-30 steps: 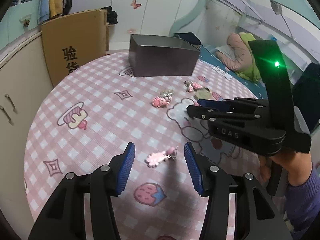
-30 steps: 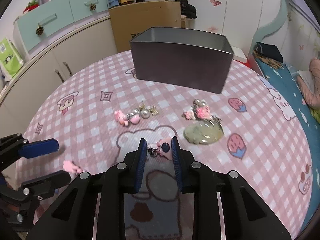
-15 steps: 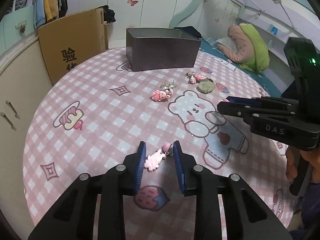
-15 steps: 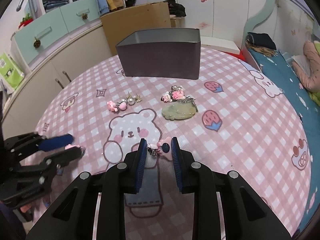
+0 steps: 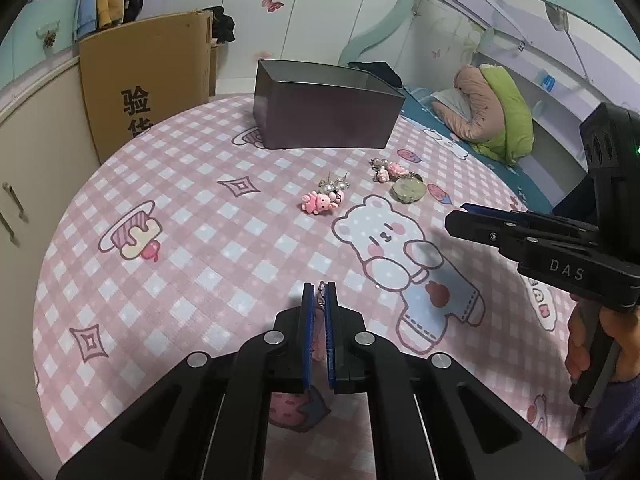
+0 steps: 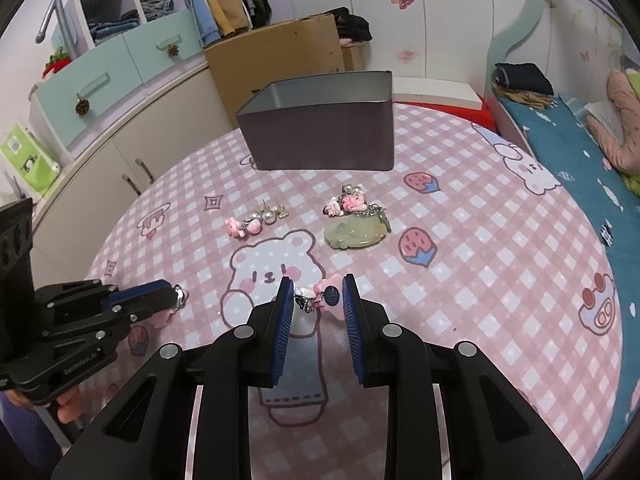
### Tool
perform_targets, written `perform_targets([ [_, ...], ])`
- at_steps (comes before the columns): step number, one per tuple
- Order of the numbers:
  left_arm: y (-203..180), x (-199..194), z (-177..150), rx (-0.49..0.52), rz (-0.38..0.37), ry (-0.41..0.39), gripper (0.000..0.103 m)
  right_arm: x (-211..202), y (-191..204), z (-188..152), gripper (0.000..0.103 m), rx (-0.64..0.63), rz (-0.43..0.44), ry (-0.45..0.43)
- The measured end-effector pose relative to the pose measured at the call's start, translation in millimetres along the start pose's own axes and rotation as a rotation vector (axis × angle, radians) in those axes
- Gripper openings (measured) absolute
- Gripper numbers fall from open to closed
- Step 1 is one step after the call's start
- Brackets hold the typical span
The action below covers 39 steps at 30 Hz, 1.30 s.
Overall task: Organize jewelry
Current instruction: 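Carry both pink charms into the grey metal box and release them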
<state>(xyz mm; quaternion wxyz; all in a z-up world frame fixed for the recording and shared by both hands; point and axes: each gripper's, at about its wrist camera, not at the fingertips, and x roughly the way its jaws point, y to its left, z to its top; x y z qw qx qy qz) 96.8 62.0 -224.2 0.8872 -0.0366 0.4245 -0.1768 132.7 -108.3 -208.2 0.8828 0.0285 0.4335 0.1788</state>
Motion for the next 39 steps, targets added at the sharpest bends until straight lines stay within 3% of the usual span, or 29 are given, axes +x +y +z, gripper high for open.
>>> perform_targets([
  [13, 5, -23, 32, -0.041, -0.083, -0.077, 0.003, -17, -3, 20, 0.026, -0.003, 0.015, -0.060],
  [24, -21, -23, 122, 0.071, -0.108, -0.190, 0.003, -26, -14, 79, 0.026, -0.027, -0.025, -0.152],
  [31, -2, 18, 179, 0.023, -0.094, -0.154, 0.003, -2, -24, 132, 0.026, -0.014, -0.024, -0.169],
  [39, 15, 72, 192, -0.018, -0.055, -0.053, 0.004, 44, -24, 158, 0.026, -0.027, -0.032, -0.106],
])
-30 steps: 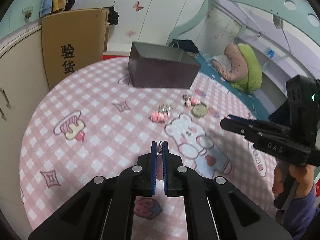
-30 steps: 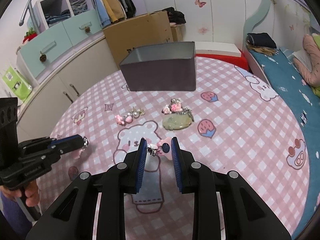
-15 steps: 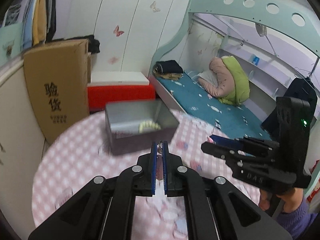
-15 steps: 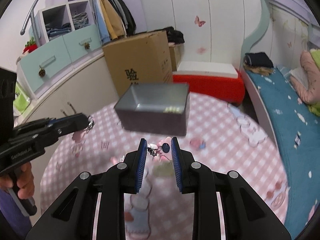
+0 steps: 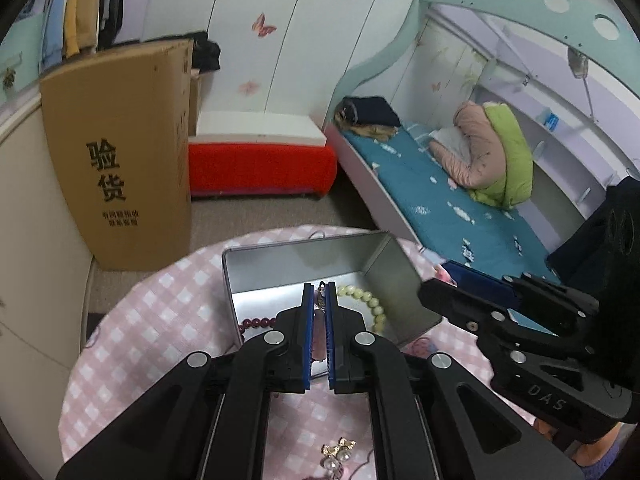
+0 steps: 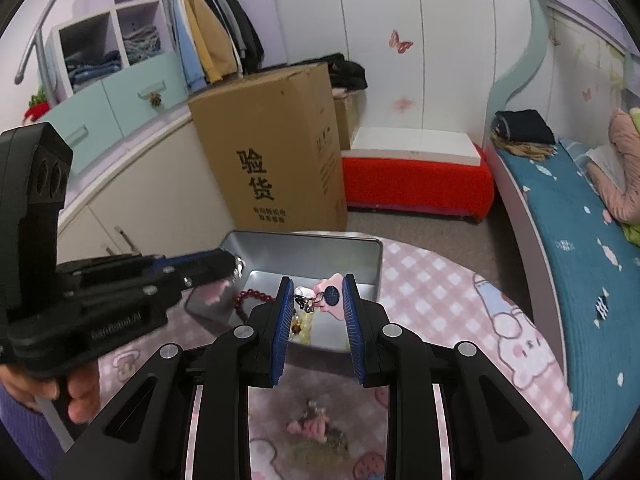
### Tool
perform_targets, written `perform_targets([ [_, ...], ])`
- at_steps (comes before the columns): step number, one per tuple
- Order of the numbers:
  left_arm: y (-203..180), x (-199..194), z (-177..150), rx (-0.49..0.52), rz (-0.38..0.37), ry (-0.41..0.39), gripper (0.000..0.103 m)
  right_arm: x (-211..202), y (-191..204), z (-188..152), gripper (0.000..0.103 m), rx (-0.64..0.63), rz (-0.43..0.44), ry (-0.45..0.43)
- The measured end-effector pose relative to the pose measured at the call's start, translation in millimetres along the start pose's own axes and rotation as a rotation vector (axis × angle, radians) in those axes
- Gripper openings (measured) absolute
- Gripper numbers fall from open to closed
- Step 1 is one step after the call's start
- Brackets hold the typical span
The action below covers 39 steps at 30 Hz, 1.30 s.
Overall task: Organize jewelry
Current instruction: 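Carry both pink charms into the grey metal box and release them, then grasp the pink bunny charm with the left gripper while the right gripper approaches the jade pendant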
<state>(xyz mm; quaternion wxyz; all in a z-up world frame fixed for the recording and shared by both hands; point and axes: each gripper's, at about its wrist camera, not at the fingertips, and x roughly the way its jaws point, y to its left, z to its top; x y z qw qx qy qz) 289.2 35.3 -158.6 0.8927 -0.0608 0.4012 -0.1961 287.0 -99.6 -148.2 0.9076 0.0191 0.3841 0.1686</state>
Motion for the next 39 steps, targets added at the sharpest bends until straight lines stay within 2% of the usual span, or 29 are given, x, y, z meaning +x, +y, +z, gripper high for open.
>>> perform_targets([
  [6, 3, 13, -5, 0.004, 0.005, 0.023, 0.004, 24, -1, -4, 0.026, 0.005, 0.000, 0.041],
  [18, -2, 2, -9, -0.001, 0.026, -0.005, 0.005, 28, 1, -9, 0.026, 0.012, -0.001, 0.040],
  [19, -2, -1, -9, -0.004, 0.024, -0.008, 0.011, 26, 1, -10, 0.027, 0.012, -0.006, 0.034],
  [20, -1, -3, -9, -0.006, 0.025, -0.013, 0.022, 24, 2, -10, 0.027, 0.012, -0.003, 0.031],
  [22, -2, -12, -10, -0.013, 0.036, -0.039, 0.037, 18, 2, -11, 0.027, 0.011, -0.003, 0.023],
  [27, -9, -37, -10, -0.012, 0.031, -0.093, 0.043, -4, 5, -10, 0.027, 0.009, -0.010, -0.009],
  [28, -10, -44, -10, -0.009, 0.037, -0.110, 0.048, -12, 6, -10, 0.031, 0.006, -0.015, -0.021],
  [29, -12, -49, -11, -0.007, 0.041, -0.122, 0.049, -19, 7, -10, 0.042, 0.005, -0.021, -0.034],
  [30, -13, -57, -12, -0.004, 0.045, -0.139, 0.049, -26, 8, -11, 0.045, 0.004, -0.027, -0.047],
  [31, -16, -65, -15, 0.001, 0.046, -0.154, 0.050, -34, 9, -12, 0.045, 0.000, -0.031, -0.059],
  [35, -23, -93, -30, 0.013, 0.089, -0.222, 0.069, -62, 7, -23, 0.046, -0.003, -0.052, -0.091],
  [39, -28, -106, -53, 0.034, 0.125, -0.237, 0.070, -80, 2, -41, 0.053, 0.008, -0.071, -0.103],
])
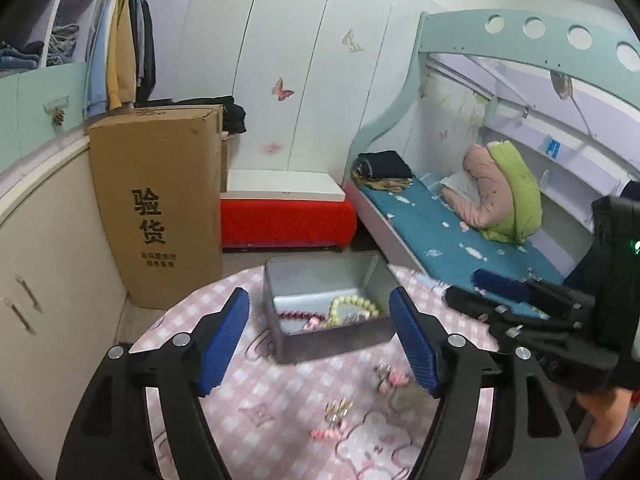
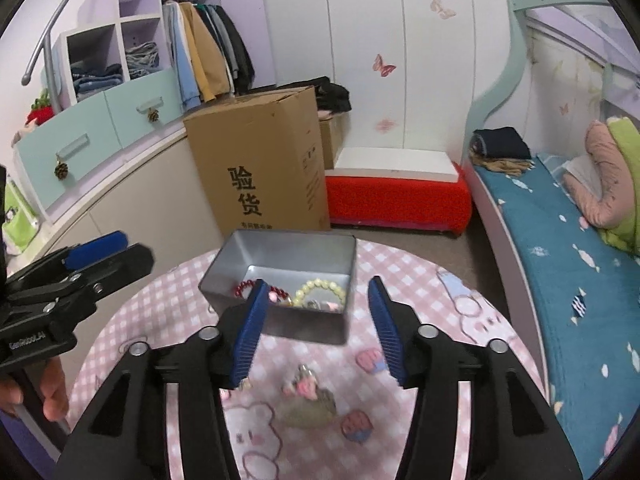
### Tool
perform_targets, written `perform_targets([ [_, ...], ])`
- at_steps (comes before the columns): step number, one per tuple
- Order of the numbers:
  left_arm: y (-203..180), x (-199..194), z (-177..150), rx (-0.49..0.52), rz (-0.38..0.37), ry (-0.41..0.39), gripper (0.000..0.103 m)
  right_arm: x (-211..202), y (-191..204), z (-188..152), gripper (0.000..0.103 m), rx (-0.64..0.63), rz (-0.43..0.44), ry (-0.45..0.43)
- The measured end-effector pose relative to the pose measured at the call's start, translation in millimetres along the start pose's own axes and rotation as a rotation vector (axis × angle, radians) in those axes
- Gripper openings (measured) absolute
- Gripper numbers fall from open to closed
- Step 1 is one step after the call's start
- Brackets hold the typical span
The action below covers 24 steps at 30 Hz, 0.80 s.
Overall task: Organize jewelry
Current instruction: 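Grasp the pink bunny charm with the left gripper while the right gripper approaches the jade pendant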
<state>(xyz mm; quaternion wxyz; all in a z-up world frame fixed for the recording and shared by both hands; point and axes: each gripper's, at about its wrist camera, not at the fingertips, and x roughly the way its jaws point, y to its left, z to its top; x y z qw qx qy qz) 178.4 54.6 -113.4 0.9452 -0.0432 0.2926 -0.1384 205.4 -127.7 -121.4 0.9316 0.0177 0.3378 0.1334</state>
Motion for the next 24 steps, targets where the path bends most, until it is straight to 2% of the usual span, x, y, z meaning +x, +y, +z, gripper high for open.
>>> perform_targets([
  [5, 1, 0, -26, 0.002, -0.006, 0.044, 0.070, -7, -9, -26, 0.057, 0.030, -0.008, 0.036],
  [9, 2, 15, -54, 0.009, -0.009, 0.118, 0.070, -1, -15, -51, 0.058, 0.052, -0.014, 0.088],
  [16, -9, 44, -91, 0.091, -0.014, 0.233, 0.068, 18, -19, -85, 0.059, 0.093, -0.002, 0.172],
  [18, -7, 49, -97, 0.095, -0.018, 0.249, 0.063, 21, -19, -91, 0.059, 0.101, 0.000, 0.185],
  [20, -4, 54, -99, 0.081, -0.032, 0.269, 0.054, 24, -20, -96, 0.059, 0.108, 0.001, 0.197],
  [24, -1, 60, -99, 0.060, -0.050, 0.287, 0.049, 27, -22, -103, 0.059, 0.118, 0.003, 0.209],
])
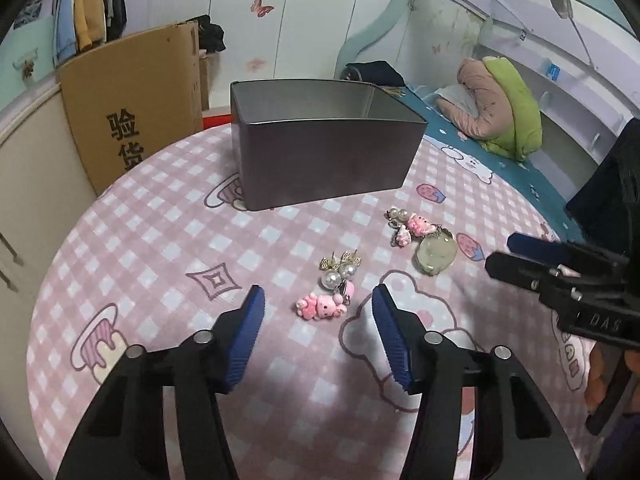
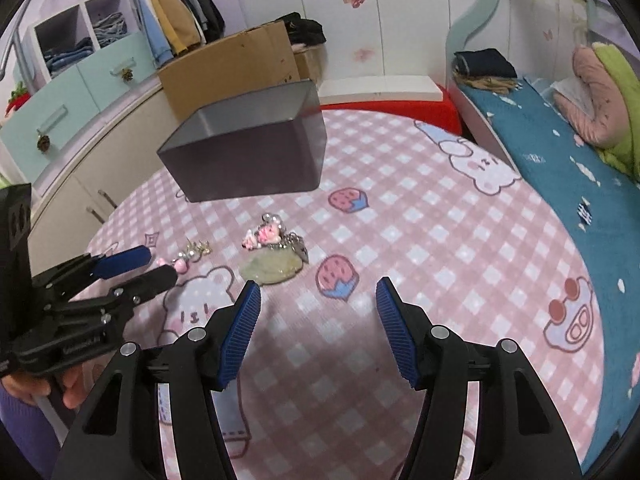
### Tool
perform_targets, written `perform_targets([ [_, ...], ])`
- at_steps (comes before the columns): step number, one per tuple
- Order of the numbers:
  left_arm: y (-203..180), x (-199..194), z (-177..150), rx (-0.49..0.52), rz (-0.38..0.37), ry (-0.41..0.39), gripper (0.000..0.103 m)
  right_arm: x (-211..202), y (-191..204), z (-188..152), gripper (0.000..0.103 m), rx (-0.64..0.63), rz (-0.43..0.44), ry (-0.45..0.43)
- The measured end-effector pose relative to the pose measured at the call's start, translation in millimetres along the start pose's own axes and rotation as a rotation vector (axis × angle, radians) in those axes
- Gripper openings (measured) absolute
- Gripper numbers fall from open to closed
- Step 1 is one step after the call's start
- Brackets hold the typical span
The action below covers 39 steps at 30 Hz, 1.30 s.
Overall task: Organize jewelry
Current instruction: 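Grasp the pink bunny charm with the left gripper while the right gripper approaches the jade pendant, then lift the bunny charm with the left gripper while the right gripper grasps the green jade pendant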
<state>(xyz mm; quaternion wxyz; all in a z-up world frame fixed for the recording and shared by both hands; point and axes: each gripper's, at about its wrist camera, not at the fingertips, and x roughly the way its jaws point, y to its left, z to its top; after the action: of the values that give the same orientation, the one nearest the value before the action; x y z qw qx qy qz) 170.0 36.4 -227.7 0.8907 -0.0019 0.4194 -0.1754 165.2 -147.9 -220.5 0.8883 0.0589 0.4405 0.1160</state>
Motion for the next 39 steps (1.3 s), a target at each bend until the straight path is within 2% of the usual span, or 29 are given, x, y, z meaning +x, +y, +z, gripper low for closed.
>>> perform_targets([
  [3, -1, 6, 2, 0.006, -0.010, 0.022, 0.037, 3, 0, 0, 0.059, 0.003, 0.004, 0.006],
  [4, -2, 6, 2, 0.013, -0.007, 0.025, 0.027, 4, 1, 0, 0.059, 0.002, 0.005, 0.009],
  [5, -3, 6, 3, 0.024, -0.007, 0.029, 0.025, 4, 1, 0, 0.059, 0.001, 0.006, 0.010],
  [9, -5, 4, 0, 0.050, -0.003, 0.035, 0.025, 5, 2, 1, 0.059, 0.002, 0.007, 0.012],
  [19, 20, -25, -6, -0.058, -0.018, -0.013, 0.025, 17, 17, 3, 0.059, -0.033, 0.013, 0.037],
  [23, 23, -34, -5, -0.070, -0.010, -0.029, 0.025, 26, 22, 7, 0.059, -0.059, -0.002, 0.042],
  [29, 24, -39, -4, -0.077, -0.023, -0.041, 0.025, 35, 29, 17, 0.065, -0.079, 0.012, 0.042],
  [35, 24, -40, -3, -0.082, -0.029, -0.047, 0.025, 42, 37, 19, 0.065, -0.099, -0.010, 0.034],
  [36, 24, -40, -3, -0.083, -0.030, -0.047, 0.025, 43, 38, 20, 0.065, -0.105, -0.016, 0.031],
  [38, 24, -40, -3, -0.084, -0.029, -0.047, 0.025, 44, 39, 20, 0.054, -0.117, -0.036, 0.024],
  [39, 24, -40, -3, -0.085, -0.032, -0.046, 0.025, 44, 39, 20, 0.053, -0.121, -0.044, 0.024],
])
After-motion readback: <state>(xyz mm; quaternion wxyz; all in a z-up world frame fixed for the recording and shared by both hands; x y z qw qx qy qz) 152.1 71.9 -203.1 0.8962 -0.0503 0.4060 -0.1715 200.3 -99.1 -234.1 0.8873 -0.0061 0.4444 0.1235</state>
